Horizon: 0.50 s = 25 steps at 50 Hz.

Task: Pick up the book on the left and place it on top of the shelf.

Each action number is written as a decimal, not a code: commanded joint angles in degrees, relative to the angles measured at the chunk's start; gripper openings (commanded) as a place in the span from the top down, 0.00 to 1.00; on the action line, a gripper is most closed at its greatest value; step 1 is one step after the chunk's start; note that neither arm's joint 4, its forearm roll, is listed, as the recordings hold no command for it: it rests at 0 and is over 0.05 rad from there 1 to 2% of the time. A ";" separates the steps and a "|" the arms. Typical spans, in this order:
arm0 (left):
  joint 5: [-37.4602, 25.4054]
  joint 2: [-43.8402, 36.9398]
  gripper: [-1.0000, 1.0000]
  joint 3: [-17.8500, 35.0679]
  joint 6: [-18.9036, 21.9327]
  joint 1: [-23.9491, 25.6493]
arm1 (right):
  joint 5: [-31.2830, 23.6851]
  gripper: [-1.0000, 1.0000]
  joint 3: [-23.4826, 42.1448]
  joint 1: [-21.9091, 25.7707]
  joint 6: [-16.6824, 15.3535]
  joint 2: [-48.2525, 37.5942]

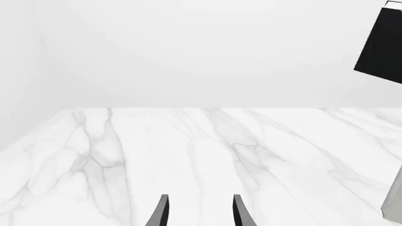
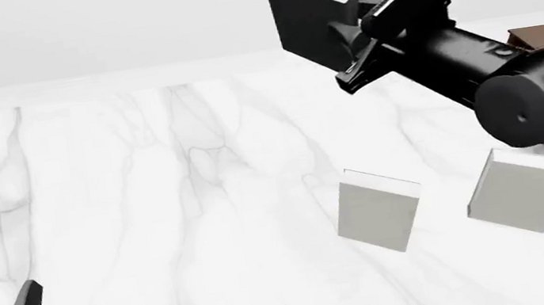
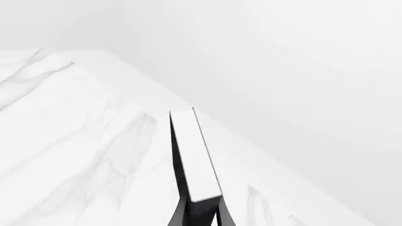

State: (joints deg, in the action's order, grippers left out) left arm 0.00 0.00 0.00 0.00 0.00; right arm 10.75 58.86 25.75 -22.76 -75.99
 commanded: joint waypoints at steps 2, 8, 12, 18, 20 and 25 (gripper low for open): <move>0.00 0.00 0.00 0.00 0.00 0.00 | -3.16 1.00 -1.79 -2.72 -1.27 7.99; 0.00 0.00 0.00 0.00 0.00 0.00 | -4.92 1.00 -2.66 -4.71 -2.07 10.96; 0.00 0.00 0.00 0.00 0.00 0.00 | -5.68 1.00 -3.35 -5.63 -2.44 12.51; 0.00 0.00 0.00 0.00 0.00 0.00 | -6.47 1.00 -4.49 -7.62 -3.61 14.57; 0.00 0.00 0.00 0.00 0.00 0.00 | -6.75 1.00 -4.59 -8.26 -3.90 14.93; 0.00 0.00 0.00 0.00 0.00 0.00 | -7.47 1.00 -4.64 -9.89 -4.61 15.88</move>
State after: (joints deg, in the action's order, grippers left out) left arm 0.00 0.00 0.00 0.00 0.00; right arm 4.62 54.39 18.81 -26.84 -63.39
